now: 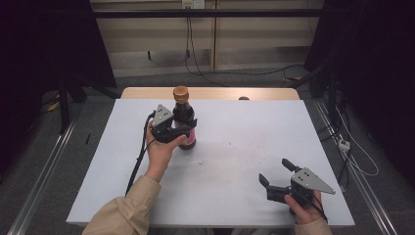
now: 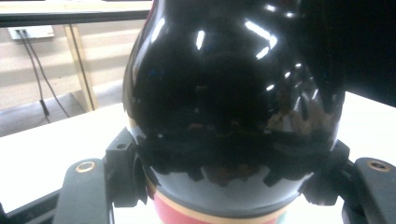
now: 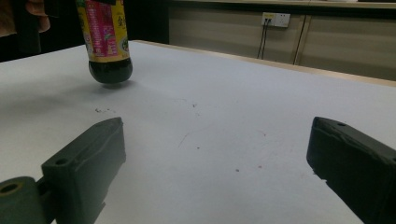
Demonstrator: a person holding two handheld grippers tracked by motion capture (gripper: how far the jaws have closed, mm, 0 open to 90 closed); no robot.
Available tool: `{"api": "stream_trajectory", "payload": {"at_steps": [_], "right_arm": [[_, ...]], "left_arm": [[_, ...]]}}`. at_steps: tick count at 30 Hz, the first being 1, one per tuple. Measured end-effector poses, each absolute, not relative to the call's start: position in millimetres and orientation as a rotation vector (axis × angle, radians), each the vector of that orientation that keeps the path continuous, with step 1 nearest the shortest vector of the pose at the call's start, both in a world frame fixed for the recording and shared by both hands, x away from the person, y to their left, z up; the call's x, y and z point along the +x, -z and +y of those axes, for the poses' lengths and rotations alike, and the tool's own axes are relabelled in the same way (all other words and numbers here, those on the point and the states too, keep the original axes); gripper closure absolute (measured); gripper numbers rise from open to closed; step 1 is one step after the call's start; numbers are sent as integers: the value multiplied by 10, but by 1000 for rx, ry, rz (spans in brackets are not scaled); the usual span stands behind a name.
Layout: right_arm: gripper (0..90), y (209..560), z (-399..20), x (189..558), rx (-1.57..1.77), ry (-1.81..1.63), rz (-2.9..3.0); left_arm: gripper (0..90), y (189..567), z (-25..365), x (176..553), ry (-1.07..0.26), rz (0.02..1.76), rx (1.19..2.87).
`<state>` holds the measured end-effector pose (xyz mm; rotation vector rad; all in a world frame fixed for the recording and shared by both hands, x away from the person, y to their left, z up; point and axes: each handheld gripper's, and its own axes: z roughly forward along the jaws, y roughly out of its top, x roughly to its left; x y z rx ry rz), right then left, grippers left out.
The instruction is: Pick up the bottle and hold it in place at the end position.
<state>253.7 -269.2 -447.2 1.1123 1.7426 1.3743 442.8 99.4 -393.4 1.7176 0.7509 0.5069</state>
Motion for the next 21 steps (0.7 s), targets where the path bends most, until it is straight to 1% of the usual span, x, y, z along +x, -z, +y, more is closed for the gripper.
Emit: {"api": "stream_trajectory", "payload": {"at_steps": [14,21], "right_arm": [[42,4469,-2710,2527,1120,-1377,1737],[42,4468,-2709,2524,1118,-1378,1737]], "left_arm": [[305,3911,770,4425,-471,689,1736],[305,3958,663,4429,-445,676,1751]]}}
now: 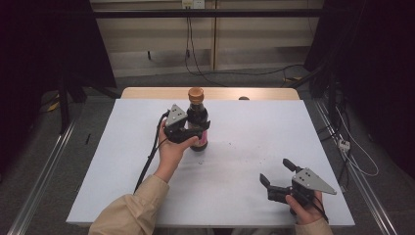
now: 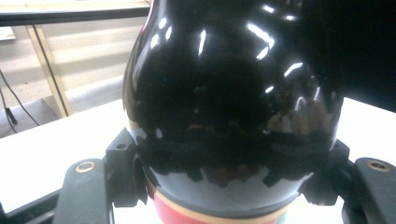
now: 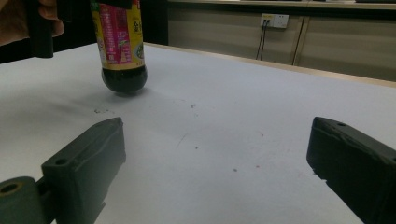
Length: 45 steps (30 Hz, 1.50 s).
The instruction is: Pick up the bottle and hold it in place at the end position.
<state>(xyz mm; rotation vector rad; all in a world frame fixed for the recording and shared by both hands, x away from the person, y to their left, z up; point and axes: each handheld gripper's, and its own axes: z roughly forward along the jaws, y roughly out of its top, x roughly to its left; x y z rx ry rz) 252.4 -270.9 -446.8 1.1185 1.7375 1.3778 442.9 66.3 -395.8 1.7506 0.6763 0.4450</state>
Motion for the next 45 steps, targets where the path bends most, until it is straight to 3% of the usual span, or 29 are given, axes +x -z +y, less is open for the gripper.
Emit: {"api": "stream_trajectory", "payload": {"at_steps": [25,45], "right_arm": [[40,4473,-2722,2524,1121,-1382,1742],[38,4488,-2680,2530,1117,-1378,1780]], "left_arm": [[305,4052,413,4432,-413,620,1753],[301,4086,490,4468,-374,570,1751]]}}
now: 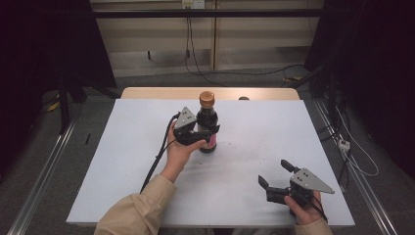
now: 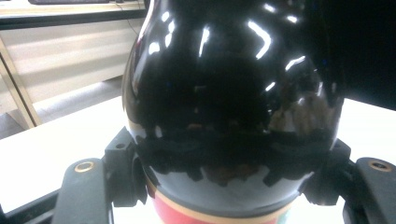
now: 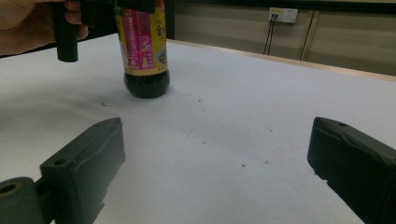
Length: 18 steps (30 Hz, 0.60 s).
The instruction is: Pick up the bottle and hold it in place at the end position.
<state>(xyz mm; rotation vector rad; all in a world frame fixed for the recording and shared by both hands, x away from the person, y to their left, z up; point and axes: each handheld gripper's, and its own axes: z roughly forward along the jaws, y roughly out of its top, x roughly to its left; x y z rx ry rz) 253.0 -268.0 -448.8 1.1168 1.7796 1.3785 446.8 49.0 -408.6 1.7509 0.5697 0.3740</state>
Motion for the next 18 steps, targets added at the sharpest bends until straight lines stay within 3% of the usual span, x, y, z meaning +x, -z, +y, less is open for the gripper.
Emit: {"api": "stream_trajectory", "payload": {"at_steps": [18], "right_arm": [[29,4449,-2534,2661,1110,-1371,1843]], "left_arm": [[300,4088,522,4487,-358,521,1769]]}}
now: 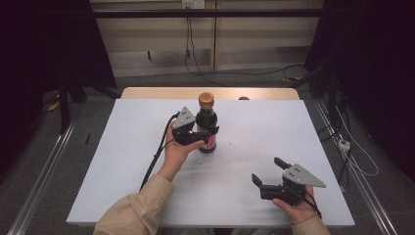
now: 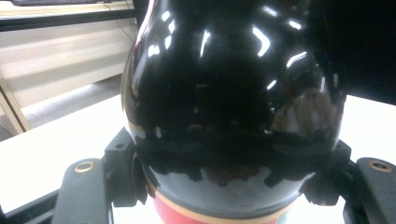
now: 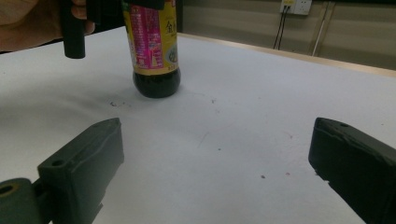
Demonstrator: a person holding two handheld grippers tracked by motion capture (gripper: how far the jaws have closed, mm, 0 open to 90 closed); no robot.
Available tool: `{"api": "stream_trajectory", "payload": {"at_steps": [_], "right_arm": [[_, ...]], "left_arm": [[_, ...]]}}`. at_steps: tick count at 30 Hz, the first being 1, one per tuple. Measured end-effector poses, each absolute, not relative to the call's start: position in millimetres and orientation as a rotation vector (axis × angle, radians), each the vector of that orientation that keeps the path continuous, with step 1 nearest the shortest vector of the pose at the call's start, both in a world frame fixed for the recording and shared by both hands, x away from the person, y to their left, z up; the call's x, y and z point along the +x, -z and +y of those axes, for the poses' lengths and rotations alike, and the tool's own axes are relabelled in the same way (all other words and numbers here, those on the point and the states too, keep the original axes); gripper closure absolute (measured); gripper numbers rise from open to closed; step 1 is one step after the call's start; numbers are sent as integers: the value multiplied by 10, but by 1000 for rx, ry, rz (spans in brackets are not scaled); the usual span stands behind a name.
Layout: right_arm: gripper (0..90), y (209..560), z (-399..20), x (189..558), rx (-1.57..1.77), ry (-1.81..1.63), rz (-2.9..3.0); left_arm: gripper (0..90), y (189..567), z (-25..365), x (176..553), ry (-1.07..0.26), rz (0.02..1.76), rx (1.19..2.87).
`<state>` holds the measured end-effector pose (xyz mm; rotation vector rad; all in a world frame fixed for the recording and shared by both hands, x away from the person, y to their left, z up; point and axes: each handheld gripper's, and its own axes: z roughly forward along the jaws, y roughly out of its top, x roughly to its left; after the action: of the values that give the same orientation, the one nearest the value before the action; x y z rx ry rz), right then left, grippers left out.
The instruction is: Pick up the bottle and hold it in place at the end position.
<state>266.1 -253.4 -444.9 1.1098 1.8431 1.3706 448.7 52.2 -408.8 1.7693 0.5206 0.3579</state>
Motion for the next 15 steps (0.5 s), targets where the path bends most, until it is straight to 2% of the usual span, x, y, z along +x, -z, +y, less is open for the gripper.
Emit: {"api": "stream_trajectory", "payload": {"at_steps": [15], "right_arm": [[23,4400,-2466,2862,1155,-1341,1878]], "left_arm": [[298,4086,517,4484,-357,523,1770]]}}
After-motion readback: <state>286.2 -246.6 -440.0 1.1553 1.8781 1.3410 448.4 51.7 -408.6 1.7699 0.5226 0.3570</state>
